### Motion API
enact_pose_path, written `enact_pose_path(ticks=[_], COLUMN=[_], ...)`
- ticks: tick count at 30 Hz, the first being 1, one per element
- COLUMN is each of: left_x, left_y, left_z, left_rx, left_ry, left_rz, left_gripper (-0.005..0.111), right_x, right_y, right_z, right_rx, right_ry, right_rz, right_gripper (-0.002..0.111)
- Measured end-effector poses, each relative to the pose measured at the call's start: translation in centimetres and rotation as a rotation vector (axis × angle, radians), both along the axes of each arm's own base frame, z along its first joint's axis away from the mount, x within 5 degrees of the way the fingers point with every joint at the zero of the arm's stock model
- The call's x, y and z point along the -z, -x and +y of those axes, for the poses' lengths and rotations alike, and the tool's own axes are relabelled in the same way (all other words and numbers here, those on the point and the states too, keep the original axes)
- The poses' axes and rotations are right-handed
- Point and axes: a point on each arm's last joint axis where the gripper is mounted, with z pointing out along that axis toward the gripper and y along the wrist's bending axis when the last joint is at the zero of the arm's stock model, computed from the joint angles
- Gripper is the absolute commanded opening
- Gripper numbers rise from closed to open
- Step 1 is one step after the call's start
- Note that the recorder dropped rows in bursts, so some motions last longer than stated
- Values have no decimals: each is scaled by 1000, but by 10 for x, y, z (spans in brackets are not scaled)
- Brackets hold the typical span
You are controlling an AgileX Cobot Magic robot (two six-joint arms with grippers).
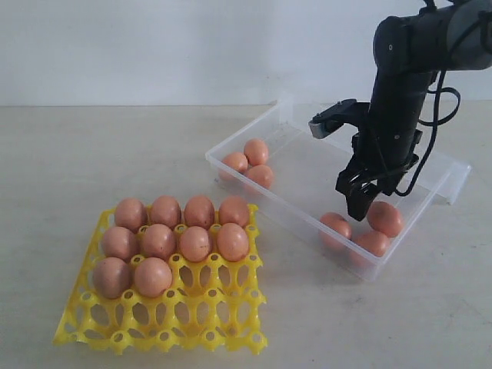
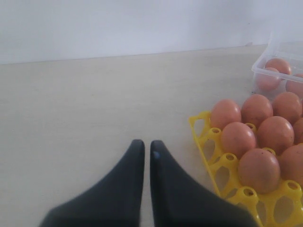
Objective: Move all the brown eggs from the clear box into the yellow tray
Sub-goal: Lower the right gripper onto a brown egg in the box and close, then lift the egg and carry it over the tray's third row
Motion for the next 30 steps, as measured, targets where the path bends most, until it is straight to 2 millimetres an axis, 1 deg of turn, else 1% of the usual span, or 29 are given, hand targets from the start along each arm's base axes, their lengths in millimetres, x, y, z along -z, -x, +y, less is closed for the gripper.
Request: enact_pose_path(ticks=[8,15,19,21,22,24,26,29,30], left_x=[0,0,0,0,0,0,0,0,0], left_y=[0,0,0,0,0,0,0,0,0], left_z=[0,0,0,0,0,0,0,0,0], left_rx=[0,0,0,0,0,0,0,0,0], left_ry=[0,0,0,0,0,0,0,0,0], left_rz=[0,0,0,0,0,0,0,0,0], left_gripper=[4,4,4,4,4,4,4,4,4], right_x=[1,20,22,22,22,22,22,22,22], right_y=[-1,-3,-4,-4,-4,-4,-4,-4,-4], right_z=[1,-7,-6,-5,-5,-5,-5,-5,-5], right_rx=[4,88,110,117,118,126,135,145,145], right_ry=[-9,-5,-21,-25,-27,-28,-30,-30,-30], right_rz=[-2,43,46,41,41,40,41,41,41], right_gripper=[65,65,65,63,59,49,33,3,0])
